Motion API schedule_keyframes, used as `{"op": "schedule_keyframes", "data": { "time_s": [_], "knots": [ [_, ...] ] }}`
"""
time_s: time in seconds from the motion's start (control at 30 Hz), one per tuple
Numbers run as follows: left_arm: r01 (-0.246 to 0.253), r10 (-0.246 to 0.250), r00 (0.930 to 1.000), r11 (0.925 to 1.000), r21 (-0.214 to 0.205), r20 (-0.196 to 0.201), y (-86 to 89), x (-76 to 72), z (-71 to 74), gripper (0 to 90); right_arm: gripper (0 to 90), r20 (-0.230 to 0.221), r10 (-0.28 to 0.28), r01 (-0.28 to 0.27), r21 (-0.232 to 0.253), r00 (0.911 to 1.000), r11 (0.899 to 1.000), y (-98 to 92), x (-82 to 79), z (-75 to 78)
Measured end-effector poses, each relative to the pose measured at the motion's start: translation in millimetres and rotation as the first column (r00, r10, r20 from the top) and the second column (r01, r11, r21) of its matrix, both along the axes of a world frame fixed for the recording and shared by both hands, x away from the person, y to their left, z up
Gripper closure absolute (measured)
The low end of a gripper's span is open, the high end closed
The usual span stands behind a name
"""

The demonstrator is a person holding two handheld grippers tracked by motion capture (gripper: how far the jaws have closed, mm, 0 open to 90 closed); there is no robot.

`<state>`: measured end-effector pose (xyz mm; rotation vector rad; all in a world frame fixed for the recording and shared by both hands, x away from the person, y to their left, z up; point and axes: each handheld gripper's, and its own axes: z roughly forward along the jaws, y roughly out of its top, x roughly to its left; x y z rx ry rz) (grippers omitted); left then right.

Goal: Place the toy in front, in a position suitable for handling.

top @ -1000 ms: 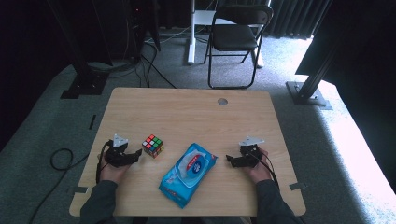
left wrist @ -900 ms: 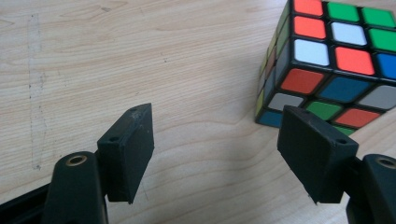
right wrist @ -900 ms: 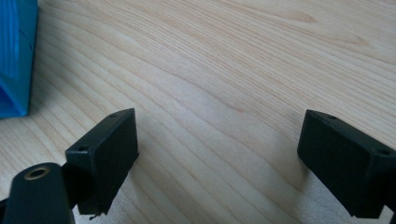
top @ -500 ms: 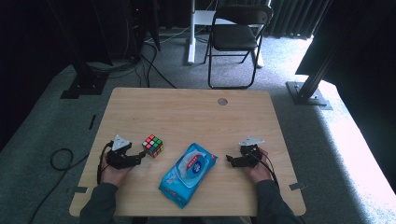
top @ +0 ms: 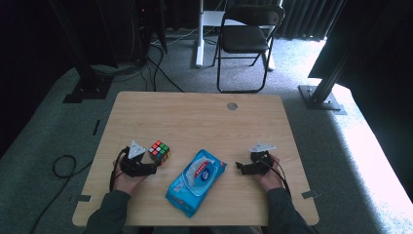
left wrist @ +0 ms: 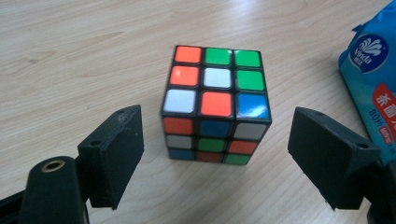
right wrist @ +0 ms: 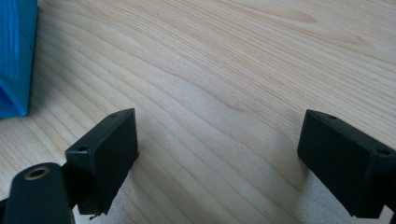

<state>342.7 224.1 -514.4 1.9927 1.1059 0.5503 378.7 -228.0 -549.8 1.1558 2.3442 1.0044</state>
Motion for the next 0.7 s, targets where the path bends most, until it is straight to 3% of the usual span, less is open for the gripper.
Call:
{"op": "schedule_keyframes", "data": {
  "time_s": [0.33,0.7],
  "knots": [
    [-0.029,0.030,0.9994,0.9995,0.010,-0.018,-4.3,13.4,-5.9,18.0,12.0,0.000,0.000,0.000,0.000,1.0000,1.000,0.0,0.0,0.0],
    [-0.017,0.018,0.9989,0.9995,0.025,-0.044,-7.3,19.1,-11.5,20.1,12.0,0.000,0.000,0.000,0.000,1.0000,1.000,0.0,0.0,0.0]
  ]
}}
